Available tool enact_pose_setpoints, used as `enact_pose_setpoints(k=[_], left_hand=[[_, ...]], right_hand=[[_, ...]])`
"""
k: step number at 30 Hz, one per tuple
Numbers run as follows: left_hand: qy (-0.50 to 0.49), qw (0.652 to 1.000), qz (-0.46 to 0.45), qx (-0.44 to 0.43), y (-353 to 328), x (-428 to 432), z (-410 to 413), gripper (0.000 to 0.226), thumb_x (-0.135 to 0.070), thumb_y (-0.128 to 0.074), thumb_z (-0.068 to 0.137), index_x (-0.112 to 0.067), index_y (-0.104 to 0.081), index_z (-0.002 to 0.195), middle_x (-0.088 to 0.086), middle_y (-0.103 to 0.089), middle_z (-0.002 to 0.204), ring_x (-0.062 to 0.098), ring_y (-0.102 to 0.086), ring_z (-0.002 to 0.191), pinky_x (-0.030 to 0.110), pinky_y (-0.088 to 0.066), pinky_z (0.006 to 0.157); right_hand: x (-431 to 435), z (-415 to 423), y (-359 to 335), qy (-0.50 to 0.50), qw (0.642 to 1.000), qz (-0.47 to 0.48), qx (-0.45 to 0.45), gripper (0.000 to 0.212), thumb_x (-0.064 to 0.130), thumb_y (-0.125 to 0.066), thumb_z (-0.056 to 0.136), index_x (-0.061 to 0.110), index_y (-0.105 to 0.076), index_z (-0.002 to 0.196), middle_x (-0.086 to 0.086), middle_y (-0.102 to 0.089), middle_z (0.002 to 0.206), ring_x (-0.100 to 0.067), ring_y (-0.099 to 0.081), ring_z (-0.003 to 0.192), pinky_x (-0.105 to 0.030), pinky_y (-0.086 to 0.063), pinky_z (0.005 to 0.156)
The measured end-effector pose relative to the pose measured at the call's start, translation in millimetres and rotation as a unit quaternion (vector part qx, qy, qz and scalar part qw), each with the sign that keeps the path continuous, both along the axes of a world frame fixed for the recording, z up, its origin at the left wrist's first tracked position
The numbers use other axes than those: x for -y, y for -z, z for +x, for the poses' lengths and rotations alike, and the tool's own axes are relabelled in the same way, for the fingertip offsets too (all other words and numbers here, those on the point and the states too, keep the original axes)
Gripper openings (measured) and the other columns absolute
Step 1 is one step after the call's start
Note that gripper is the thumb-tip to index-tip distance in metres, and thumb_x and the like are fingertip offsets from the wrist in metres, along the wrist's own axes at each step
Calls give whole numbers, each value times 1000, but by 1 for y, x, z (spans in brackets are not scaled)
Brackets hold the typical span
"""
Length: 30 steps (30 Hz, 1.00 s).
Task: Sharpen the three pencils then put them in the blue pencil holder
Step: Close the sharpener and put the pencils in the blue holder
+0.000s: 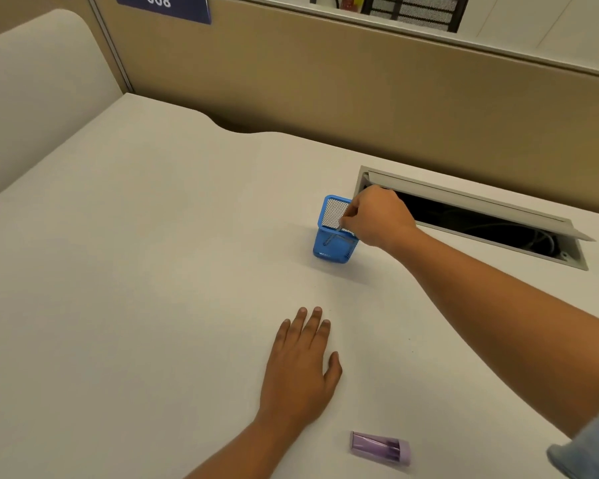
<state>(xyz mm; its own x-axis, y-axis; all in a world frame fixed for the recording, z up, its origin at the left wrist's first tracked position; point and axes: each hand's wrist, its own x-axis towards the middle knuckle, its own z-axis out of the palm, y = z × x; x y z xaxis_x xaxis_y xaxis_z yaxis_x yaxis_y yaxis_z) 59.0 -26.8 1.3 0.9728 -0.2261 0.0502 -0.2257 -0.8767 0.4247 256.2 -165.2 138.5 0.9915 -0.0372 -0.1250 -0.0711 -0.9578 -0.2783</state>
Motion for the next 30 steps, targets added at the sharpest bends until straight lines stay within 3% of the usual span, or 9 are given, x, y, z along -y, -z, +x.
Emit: enact_pose_setpoints(k=[3,6,11,17,20,24,27,30], left_hand=[[2,1000,3,-2,0,0,0,53,-41,-41,93,-21,-46,141,-2,-38,155,18,-28,146,41,-26,119],[4,1000,3,0,0,0,0,52,-41,-41,93,-20,-47,141,-1,-39,154,18,-28,146,42,-27,119],[4,1000,3,4,1,-1,-1,51,-40,-41,93,-20,-47,140,-1,-38,155,18,-28,146,39,-21,119],[6,1000,3,10,-3,-2,-1,52,-39,-41,93,-18,-47,140,0,-39,154,19,-28,146,39,-19,118],[1,1000,14,10,-3,-2,-1,53,-40,-40,93,-18,-47,140,1,-39,154,20,-29,146,40,-23,120],[13,999,38,4,-2,0,-3,57,-38,-26,95,-14,-41,145,3,-34,157,21,-25,147,36,-18,121],[10,999,34,2,-1,-1,-4,60,-35,-18,95,-12,-41,145,5,-34,156,21,-25,147,35,-19,121],[10,1000,29,-2,-1,2,-5,56,-31,-21,96,-11,-40,145,5,-33,157,21,-24,147,35,-18,122]], right_hand=[[-2,2,5,-7,1000,8,-16,26,34,-70,85,13,-75,99,-8,-74,97,-23,-66,85,-33,-54,62],[3,-1,1,24,997,64,30,26,34,-69,85,16,-75,103,-6,-72,94,-21,-65,80,-27,-47,61],[32,-40,-11,83,974,187,96,17,28,-68,86,16,-74,98,3,-62,68,-13,-55,61,-26,-45,59],[67,-161,20,47,969,240,32,10,27,-77,81,26,-74,90,6,-68,75,-6,-56,60,-20,-43,61],[80,-222,44,-3,970,237,-47,27,38,-81,74,34,-71,98,14,-67,94,0,-61,81,-11,-44,66],[89,-279,65,-98,967,200,-120,51,55,-75,72,40,-61,119,27,-54,113,5,-54,104,-14,-46,87],[90,-294,77,-112,971,179,-114,50,57,-69,74,41,-61,121,26,-53,112,5,-51,105,-17,-45,89],[94,-302,88,-94,975,185,-83,35,44,-68,80,39,-65,114,22,-58,105,4,-53,98,-18,-47,85]])
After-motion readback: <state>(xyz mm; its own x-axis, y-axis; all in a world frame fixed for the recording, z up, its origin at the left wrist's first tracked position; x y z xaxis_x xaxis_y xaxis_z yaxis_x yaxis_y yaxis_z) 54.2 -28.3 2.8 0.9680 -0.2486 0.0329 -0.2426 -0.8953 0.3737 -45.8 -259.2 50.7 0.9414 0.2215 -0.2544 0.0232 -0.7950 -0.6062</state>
